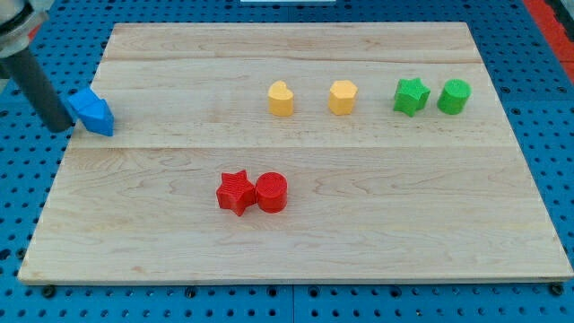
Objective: Place the blue blocks parallel in line
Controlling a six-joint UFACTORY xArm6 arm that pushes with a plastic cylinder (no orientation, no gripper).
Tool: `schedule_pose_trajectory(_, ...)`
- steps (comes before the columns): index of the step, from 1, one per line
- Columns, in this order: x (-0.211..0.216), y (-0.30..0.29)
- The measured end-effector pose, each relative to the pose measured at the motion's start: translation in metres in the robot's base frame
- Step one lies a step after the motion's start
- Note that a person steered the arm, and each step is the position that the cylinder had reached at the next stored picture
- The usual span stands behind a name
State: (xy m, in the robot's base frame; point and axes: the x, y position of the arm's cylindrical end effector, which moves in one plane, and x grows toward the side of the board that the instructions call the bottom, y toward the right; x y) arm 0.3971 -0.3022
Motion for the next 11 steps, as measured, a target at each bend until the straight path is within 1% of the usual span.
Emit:
schedule_pose_trajectory(1, -0.019, 0.023)
schedule_pose_trajectory(2, -0.032, 0.079)
schedule_pose_trajectory(3, -0.047, 0.093)
schedule_pose_trajectory(4, -0.045, 0.02)
schedule_pose_trajectory(5, -0.031, -0.003)
schedule_pose_trajectory(6, 0.002, 0.026)
schedule_pose_trajectory(7, 0.014, 0.028)
schedule_pose_trajectory(9, 0.014, 0.072)
schedule_pose_trajectory(10, 0.019, 0.073)
schedule_pose_trajectory(11, 0.022, 0.092)
